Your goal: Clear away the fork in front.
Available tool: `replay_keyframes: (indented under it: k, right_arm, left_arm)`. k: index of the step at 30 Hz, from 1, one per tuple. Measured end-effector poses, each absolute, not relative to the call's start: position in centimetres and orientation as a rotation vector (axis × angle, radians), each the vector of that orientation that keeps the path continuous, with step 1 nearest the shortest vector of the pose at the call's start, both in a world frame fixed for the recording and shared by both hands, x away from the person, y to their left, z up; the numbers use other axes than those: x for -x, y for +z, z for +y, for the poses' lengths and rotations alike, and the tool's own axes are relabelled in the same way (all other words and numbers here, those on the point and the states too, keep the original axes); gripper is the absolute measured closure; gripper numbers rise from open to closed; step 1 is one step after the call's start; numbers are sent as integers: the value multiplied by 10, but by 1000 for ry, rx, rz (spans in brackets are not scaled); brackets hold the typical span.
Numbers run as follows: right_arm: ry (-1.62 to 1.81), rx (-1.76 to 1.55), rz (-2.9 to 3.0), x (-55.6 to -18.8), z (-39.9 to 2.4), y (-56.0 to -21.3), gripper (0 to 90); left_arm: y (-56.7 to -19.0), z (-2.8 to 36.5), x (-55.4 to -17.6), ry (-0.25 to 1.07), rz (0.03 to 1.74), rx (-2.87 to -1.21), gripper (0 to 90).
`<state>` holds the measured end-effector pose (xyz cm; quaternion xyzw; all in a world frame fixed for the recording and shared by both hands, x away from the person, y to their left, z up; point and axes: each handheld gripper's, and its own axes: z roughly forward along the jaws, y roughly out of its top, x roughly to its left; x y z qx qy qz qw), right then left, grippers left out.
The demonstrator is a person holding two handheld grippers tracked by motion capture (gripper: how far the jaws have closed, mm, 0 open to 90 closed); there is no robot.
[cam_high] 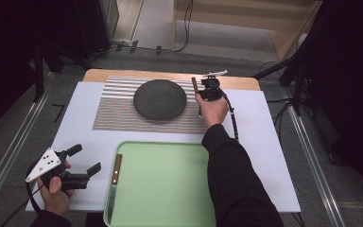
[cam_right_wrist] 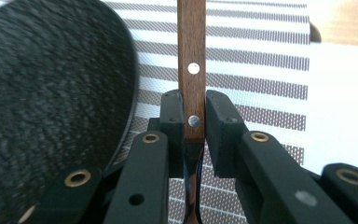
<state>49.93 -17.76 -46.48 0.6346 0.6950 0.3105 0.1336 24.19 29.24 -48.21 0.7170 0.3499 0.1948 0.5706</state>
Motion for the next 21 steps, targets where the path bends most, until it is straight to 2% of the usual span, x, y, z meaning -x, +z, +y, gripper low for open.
replay_keyframes:
  k: [21]
  right_arm:
    - [1160,-1624,1891,-441,-197,-413,763]
  left_arm:
    - [-464,271,-238,461,769,-1671,0]
